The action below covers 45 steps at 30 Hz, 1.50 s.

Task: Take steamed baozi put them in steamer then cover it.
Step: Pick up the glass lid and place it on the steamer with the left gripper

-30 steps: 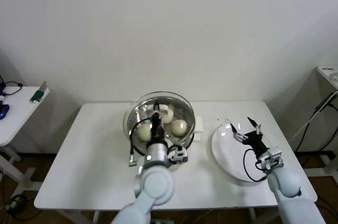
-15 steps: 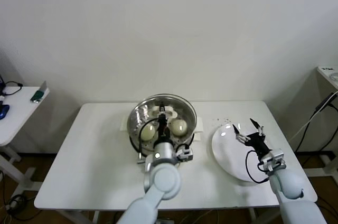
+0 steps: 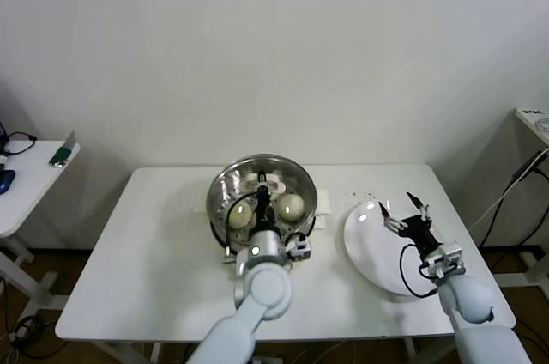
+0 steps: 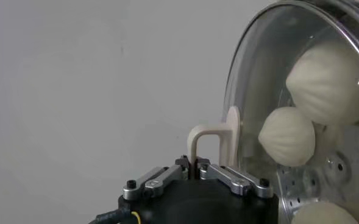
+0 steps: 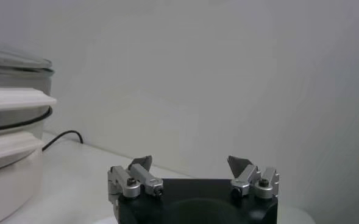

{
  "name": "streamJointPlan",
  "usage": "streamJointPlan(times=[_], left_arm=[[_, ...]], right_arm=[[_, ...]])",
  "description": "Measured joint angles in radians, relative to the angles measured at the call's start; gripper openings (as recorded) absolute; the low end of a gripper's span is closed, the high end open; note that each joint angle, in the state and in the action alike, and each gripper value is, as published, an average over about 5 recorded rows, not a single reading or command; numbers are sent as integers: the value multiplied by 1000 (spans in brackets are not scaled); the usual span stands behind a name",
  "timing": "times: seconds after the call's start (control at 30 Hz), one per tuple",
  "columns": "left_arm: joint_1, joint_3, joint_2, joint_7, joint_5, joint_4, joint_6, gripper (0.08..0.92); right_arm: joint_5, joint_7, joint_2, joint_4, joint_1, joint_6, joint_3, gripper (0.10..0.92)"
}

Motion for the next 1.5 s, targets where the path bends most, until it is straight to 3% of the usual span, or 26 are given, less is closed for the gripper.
streamJointPlan(times=[0.83,0.93,1.5], left_arm=[[-13,3,14,6,-31,20,0,147],[-10,2,16,13,-32,15,0,195],[36,-2,92,52,-104,-119,0,684]], right_arm=[[-3,-5,0,-5,1,1,7,823],[-2,-6,-1,-5,3,-2,8,823],[-11,-4,-3,9,5,-68,26,823]])
